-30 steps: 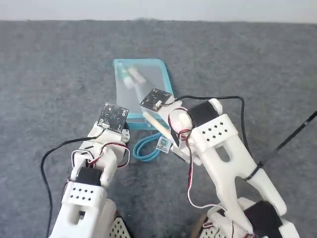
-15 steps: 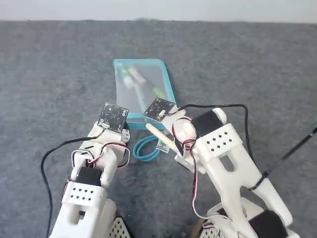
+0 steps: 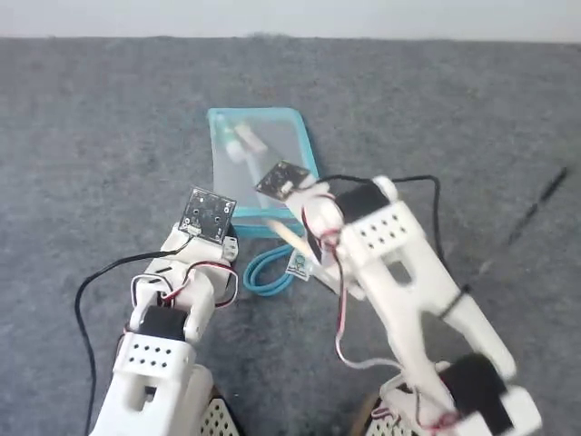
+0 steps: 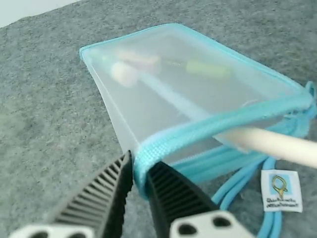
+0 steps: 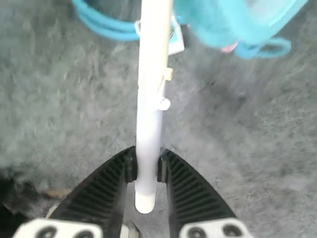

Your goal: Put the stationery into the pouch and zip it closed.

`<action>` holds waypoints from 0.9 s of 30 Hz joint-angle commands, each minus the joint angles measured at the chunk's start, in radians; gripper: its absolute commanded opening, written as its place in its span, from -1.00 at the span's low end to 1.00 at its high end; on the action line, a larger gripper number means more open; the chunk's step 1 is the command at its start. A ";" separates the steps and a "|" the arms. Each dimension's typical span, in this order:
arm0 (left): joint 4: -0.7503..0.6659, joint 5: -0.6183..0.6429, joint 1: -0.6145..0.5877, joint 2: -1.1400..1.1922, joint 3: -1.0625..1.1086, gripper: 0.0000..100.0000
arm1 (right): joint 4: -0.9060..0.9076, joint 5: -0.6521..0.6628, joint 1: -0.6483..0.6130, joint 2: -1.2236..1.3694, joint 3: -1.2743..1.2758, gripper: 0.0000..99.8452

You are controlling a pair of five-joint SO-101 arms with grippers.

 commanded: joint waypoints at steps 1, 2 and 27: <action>-0.031 0.000 0.006 0.000 -0.021 -0.98 | -0.015 -0.068 0.001 0.065 -0.172 -0.98; -0.031 0.000 0.009 0.000 -0.021 -0.98 | -0.016 -0.080 0.001 0.090 -0.215 -0.98; -0.003 -0.002 0.180 -0.002 -0.024 -0.98 | 0.001 -0.344 -0.116 0.455 -0.812 -0.79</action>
